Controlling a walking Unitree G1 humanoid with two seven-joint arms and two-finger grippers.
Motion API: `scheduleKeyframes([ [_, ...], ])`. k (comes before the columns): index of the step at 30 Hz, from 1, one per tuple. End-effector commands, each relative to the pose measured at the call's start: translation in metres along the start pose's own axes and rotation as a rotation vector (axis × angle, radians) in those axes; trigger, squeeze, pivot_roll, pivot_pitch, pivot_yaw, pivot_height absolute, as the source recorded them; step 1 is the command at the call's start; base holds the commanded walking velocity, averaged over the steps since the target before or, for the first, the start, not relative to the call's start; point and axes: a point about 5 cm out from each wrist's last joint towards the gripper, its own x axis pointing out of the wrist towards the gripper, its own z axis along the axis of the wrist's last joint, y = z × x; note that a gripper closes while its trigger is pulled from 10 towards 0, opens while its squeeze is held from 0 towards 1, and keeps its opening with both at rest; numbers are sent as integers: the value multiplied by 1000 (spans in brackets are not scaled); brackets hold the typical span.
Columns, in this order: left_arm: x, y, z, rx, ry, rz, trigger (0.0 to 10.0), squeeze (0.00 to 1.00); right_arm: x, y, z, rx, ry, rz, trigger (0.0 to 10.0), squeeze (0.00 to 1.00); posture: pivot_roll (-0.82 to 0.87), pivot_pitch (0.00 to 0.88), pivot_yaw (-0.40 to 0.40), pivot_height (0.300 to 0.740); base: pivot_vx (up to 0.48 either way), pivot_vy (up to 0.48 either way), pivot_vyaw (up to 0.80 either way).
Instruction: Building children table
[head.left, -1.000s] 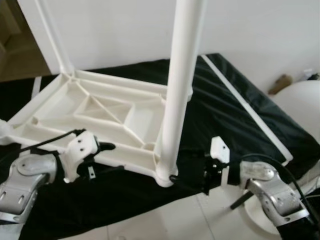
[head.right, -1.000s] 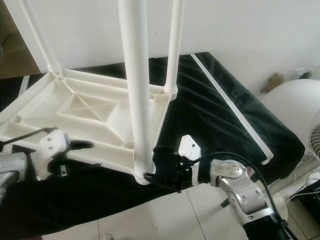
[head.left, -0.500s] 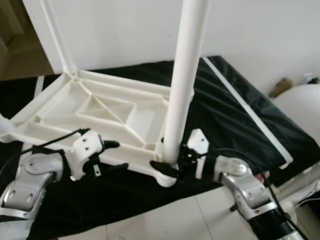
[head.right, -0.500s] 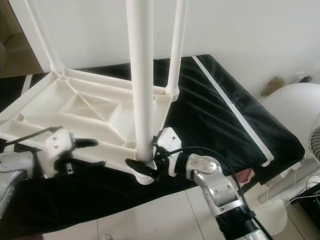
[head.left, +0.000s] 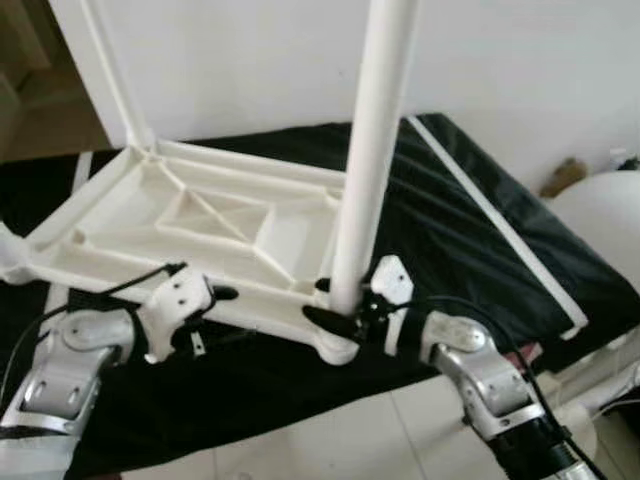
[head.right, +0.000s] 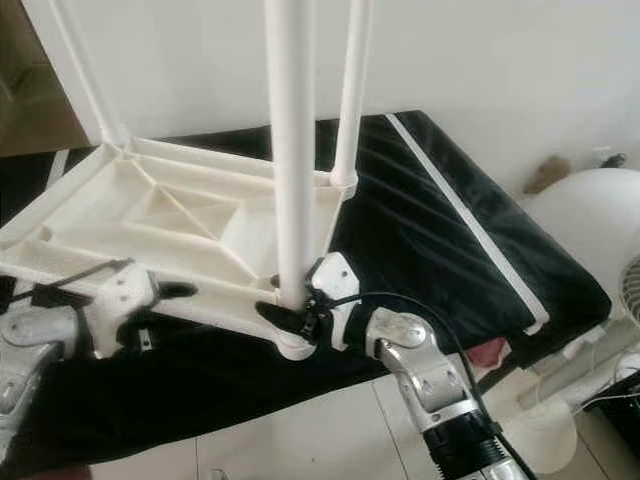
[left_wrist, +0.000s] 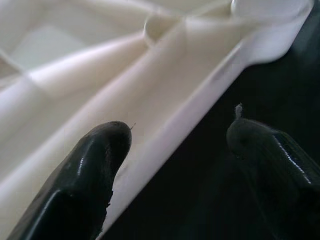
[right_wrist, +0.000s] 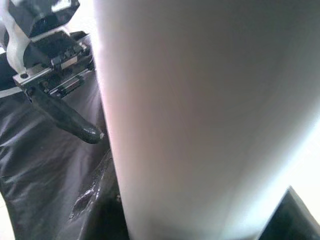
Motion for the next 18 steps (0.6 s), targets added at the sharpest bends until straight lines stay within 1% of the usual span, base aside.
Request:
scheduleKeyframes([
  [1,3,12,-5,28,39,214,10000,0,-11,-8,-1,3,9,-51,0,0,9,66,-14,740,0,0,0],
  [5,4,14,-6,36,47,233,10000,0,-13,-9,-2,4,10,-62,0,0,9,66,-14,740,0,0,0],
  [7,7,16,-6,29,42,272,10000,0,-21,-14,-3,12,24,-119,0,0,-1,80,-10,740,0,0,0],
  [8,9,15,-3,20,22,277,10000,0,-25,-16,-4,16,27,-164,0,0,-4,83,-10,740,0,0,0],
  [9,13,12,2,1,-20,268,10000,0,-28,-20,-6,22,29,-251,0,0,-4,86,-7,740,0,0,0],
  [10,15,9,6,-12,-49,258,10000,0,-30,-21,-8,26,29,-308,0,0,-4,86,-7,740,0,0,0],
  [12,15,9,6,-12,-49,258,10000,0,-30,-21,-8,26,29,-308,0,0,-4,86,-7,740,0,0,0],
  [15,27,1,21,-61,-167,243,10000,0,-33,-21,-22,62,52,-545,0,0,-13,94,-1,740,0,0,0],
  [16,27,1,21,-61,-167,243,10000,0,-33,-21,-22,62,52,-545,0,0,-13,94,-1,740,0,0,0],
  [17,30,-1,25,-69,-203,241,10000,0,-33,-21,-24,71,57,-608,0,0,-13,95,0,740,0,0,0],
  [18,32,-2,28,-72,-222,240,10000,0,-34,-21,-25,75,59,-641,0,0,-14,96,1,740,0,0,0],
])
